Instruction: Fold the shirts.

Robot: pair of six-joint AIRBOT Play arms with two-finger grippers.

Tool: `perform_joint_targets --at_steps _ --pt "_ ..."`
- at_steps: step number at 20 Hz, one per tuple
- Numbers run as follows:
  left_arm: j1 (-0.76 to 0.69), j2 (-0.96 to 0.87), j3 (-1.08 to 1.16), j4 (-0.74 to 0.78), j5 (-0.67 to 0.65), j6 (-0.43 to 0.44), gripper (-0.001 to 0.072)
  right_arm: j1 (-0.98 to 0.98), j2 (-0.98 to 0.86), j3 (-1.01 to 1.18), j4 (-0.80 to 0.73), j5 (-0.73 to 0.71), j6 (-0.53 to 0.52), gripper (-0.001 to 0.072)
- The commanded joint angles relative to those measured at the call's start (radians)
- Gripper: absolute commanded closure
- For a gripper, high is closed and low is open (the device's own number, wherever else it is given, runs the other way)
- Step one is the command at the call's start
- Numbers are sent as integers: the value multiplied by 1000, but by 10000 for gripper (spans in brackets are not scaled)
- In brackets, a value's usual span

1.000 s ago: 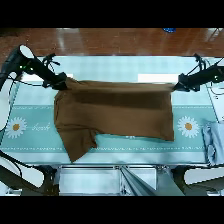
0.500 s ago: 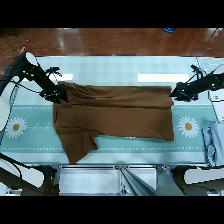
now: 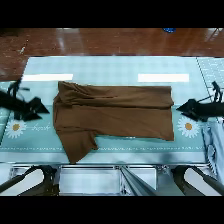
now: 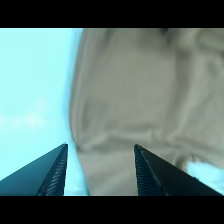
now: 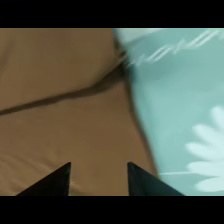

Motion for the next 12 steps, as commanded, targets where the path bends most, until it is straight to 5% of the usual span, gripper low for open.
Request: perform_joint_targets --at_steps 1,6,12 --pt "151 174 -332 -107 75 65 198 -11 155 -241 180 -58 -101 297" --pt "147 178 -470 -129 116 81 198 -11 158 -254 182 -42 -103 297" --pt "-77 138 -555 -307 319 80 200 -114 158 -174 174 10 -92 297"
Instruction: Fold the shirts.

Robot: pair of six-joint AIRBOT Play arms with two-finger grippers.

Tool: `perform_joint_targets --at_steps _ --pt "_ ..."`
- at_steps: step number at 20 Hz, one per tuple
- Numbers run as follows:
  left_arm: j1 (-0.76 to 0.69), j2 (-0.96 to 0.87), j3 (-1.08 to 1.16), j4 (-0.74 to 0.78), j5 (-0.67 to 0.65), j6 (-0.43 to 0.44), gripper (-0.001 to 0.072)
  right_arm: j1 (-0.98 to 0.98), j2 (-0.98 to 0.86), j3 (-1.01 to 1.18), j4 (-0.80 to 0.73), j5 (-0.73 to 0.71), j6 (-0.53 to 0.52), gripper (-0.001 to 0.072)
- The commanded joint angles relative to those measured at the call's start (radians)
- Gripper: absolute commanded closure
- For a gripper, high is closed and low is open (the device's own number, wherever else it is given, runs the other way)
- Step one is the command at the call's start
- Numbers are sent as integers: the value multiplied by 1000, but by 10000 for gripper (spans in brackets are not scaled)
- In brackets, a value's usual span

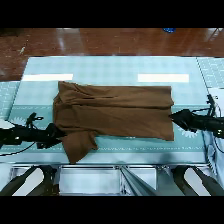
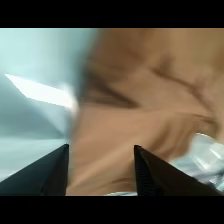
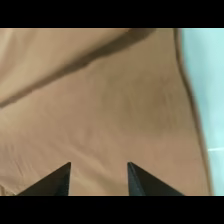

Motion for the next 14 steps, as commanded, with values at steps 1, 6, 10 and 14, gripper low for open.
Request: perform_joint_targets --at_steps 1,6,10,14 --pt "-156 -27 -40 -116 190 7 207 -108 3 69 -71 50 18 297" --pt "-246 -39 -11 -152 197 63 681 -225 3 11 -422 132 222 297" --pt "-236 -37 -1 -152 177 64 681 -225 0 -90 -322 118 212 297" --pt "-237 -36 -1 -160 176 64 681 -114 -55 -95 -320 99 212 297"
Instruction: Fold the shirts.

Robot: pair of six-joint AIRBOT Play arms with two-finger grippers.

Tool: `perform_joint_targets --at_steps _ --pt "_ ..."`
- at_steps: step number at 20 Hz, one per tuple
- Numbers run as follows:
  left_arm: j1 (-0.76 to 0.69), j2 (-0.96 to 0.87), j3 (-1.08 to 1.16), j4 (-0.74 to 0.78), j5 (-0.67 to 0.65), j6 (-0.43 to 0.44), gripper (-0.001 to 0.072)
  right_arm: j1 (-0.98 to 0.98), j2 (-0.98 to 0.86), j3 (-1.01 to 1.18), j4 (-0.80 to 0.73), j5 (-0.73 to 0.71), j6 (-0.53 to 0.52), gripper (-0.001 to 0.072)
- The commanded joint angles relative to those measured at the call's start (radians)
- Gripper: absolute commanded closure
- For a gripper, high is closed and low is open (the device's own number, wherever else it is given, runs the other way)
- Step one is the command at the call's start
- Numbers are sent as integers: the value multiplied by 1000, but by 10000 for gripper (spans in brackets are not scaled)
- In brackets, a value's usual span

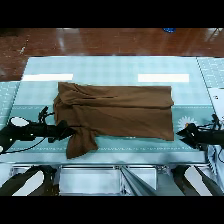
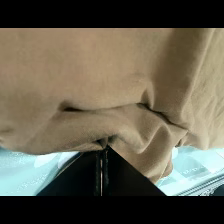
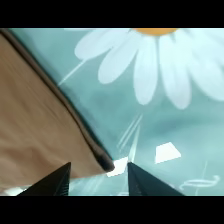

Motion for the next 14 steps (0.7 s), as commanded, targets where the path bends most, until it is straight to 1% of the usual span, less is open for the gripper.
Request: perform_joint_targets --at_steps 1,3,5,6,7,8,9,10,11,12,14 --pt "-2 0 2 -20 -13 3 680 92 -60 -16 12 -36 9 297" --pt "-2 0 2 -20 -14 3 681 141 -108 -16 86 -127 -10 297" --pt "-2 0 2 -20 -18 4 680 189 -161 -16 200 -175 -54 297" --pt "-2 0 2 -20 -18 3 680 214 -186 -16 253 -196 -78 310" --pt "-2 0 3 -20 -17 4 680 240 -211 -12 311 -208 -112 358" --pt "-2 0 11 -18 -21 5 680 262 -230 0 354 -201 -163 500" --pt "6 0 34 -18 -47 31 680 275 -240 25 369 -167 -217 683" --pt "28 0 74 -15 -96 73 680 278 -237 59 362 -129 -239 686" --pt "62 0 129 -15 -148 90 680 276 -229 103 335 -90 -238 687" --pt "94 0 186 -15 -182 90 680 276 -220 152 298 -76 -217 686" --pt "136 -1 288 -15 -188 89 680 276 -219 241 274 -75 -177 687"
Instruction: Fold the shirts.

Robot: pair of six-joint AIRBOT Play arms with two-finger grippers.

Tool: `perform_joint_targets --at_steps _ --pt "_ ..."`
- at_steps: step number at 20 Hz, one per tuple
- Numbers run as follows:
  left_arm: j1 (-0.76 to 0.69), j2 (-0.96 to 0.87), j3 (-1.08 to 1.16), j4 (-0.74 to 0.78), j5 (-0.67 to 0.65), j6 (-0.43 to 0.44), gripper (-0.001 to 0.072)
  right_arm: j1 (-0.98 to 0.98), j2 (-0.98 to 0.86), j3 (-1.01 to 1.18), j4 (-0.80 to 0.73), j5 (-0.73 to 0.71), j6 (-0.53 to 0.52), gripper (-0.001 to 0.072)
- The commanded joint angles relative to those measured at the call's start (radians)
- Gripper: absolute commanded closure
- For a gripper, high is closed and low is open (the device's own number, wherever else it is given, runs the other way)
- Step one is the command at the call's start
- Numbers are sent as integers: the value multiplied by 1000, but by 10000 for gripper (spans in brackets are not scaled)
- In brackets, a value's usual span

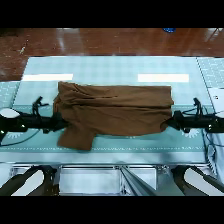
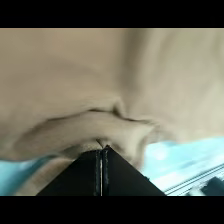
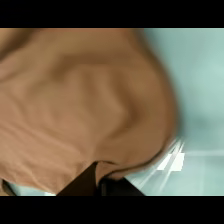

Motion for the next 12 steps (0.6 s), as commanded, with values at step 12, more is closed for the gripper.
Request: perform_joint_targets --at_steps 12 --pt "-93 -478 714 0 28 -92 680 89 -345 593 21 -19 75 686"
